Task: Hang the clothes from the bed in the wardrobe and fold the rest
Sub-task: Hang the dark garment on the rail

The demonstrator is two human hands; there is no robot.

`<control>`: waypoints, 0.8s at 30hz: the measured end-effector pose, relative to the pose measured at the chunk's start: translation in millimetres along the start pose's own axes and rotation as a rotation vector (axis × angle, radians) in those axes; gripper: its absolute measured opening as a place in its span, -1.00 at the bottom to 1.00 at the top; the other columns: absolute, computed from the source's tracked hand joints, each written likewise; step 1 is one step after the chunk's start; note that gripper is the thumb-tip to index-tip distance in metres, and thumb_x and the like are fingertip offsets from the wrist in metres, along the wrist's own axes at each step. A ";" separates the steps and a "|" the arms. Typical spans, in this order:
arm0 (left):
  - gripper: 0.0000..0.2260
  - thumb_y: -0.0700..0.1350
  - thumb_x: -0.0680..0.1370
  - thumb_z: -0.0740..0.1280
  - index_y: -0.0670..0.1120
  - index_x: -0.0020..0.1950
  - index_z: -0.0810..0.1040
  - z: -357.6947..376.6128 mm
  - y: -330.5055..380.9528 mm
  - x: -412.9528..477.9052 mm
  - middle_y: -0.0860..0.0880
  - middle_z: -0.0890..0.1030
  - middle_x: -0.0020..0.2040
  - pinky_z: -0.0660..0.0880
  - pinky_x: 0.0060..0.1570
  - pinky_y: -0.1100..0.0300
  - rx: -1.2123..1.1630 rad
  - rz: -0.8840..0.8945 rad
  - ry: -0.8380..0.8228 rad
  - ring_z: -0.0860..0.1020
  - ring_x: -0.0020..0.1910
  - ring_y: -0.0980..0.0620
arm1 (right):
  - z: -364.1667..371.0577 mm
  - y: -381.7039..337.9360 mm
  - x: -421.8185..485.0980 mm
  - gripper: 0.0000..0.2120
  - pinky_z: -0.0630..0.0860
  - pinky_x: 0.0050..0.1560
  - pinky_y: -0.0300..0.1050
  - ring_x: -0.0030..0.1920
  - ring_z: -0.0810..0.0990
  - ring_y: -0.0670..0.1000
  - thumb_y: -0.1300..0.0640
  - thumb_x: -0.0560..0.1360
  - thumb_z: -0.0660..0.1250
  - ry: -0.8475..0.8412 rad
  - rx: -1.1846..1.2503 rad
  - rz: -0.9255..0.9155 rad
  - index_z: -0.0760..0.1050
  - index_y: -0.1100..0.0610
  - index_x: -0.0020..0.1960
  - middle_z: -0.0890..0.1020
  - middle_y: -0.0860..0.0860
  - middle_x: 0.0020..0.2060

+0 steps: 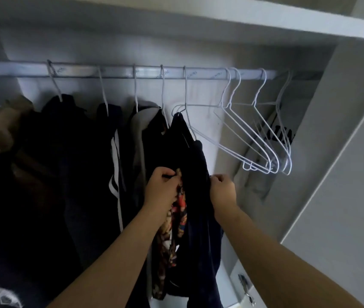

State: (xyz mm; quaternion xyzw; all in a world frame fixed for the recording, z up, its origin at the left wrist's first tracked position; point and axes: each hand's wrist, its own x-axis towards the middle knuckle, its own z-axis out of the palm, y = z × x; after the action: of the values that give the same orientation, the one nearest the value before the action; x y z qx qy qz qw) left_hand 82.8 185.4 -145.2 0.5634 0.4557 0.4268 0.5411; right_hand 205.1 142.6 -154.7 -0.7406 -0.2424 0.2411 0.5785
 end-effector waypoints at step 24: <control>-0.94 -0.13 0.54 0.25 -0.06 -0.09 0.50 33.4 -165.5 -447.8 -0.02 0.53 -0.30 0.43 -0.36 0.28 0.194 -0.633 -0.210 0.49 -0.40 0.08 | -256.4 263.2 -359.0 -0.89 0.22 -0.47 -0.29 -0.54 0.32 -0.03 0.28 0.50 0.21 -0.254 0.091 0.694 0.43 0.16 -0.20 0.46 0.06 -0.42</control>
State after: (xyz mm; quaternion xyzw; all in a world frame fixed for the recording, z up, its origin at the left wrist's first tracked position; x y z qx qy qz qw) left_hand 8.1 -258.9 -306.7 0.4838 0.5879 0.1323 0.6346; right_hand 114.7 -332.2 -328.5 -0.7165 -0.0357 0.5233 0.4599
